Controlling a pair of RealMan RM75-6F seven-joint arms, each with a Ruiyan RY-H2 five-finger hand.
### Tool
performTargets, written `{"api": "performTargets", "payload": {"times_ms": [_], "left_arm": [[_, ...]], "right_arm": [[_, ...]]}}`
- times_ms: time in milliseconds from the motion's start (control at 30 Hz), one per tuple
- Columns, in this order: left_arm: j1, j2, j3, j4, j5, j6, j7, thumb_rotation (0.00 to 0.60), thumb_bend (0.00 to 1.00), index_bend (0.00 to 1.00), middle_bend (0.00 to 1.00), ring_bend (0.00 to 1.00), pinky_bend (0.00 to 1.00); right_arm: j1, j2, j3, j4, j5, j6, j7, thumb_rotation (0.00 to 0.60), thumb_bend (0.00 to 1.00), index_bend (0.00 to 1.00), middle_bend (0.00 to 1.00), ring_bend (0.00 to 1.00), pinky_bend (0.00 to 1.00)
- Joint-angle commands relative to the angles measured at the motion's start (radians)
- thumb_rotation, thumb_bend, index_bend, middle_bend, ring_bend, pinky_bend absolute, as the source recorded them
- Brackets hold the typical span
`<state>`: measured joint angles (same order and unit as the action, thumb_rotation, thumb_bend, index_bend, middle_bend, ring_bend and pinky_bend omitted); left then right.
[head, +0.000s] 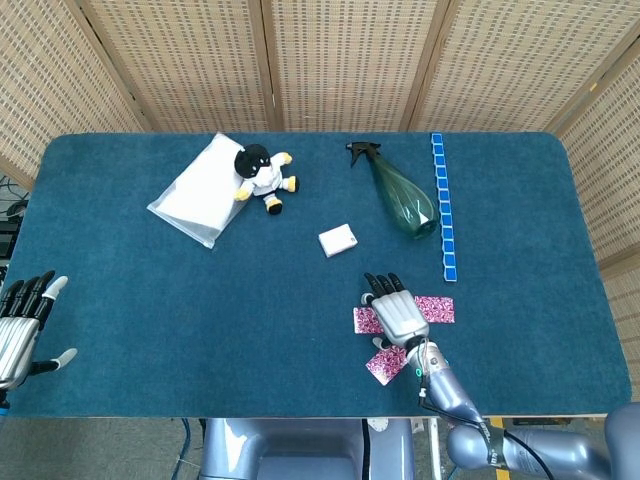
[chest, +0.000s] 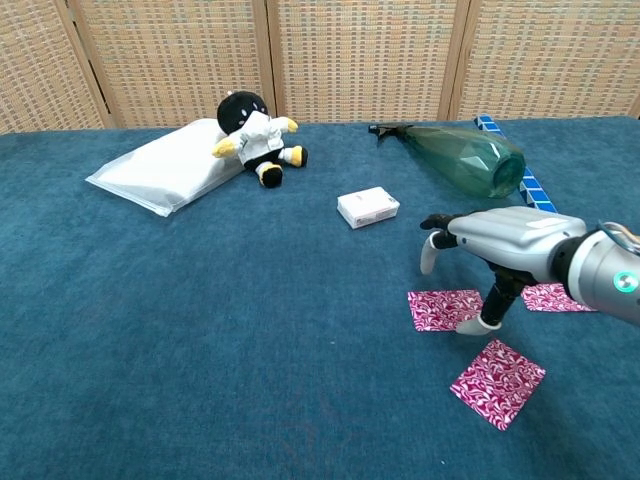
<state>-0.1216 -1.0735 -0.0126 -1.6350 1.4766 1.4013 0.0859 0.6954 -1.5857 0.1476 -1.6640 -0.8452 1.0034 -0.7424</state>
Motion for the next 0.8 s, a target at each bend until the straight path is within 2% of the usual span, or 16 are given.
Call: {"api": "performTargets", "payload": {"times_ms": [33, 167, 600, 800], "left_arm": [[0.000, 0.000, 0.000, 0.000, 0.000, 0.000, -0.001, 0.600, 0.00, 0.00, 0.00, 0.00, 0.00], [0.000, 0.001, 0.000, 0.000, 0.000, -0.001, -0.003, 0.600, 0.00, 0.00, 0.00, 0.00, 0.00], [-0.002, 0.004, 0.003, 0.001, 0.003, -0.004, -0.010, 0.600, 0.00, 0.00, 0.00, 0.00, 0.00], [-0.003, 0.005, 0.004, 0.002, 0.005, -0.006, -0.012, 0.600, 0.00, 0.00, 0.00, 0.00, 0.00]], "right_arm": [[0.022, -0.014, 0.006, 0.009, 0.035, 0.011, -0.026, 0.600, 0.25, 0.32, 0.00, 0.00, 0.00], [0.039, -0.021, 0.005, 0.010, 0.074, 0.018, -0.049, 0.600, 0.26, 0.35, 0.00, 0.00, 0.00], [0.094, -0.060, 0.003, 0.035, 0.177, 0.059, -0.108, 0.600, 0.26, 0.35, 0.00, 0.00, 0.00], [0.098, -0.074, -0.011, 0.052, 0.165, 0.065, -0.093, 0.600, 0.26, 0.35, 0.00, 0.00, 0.00]]}}
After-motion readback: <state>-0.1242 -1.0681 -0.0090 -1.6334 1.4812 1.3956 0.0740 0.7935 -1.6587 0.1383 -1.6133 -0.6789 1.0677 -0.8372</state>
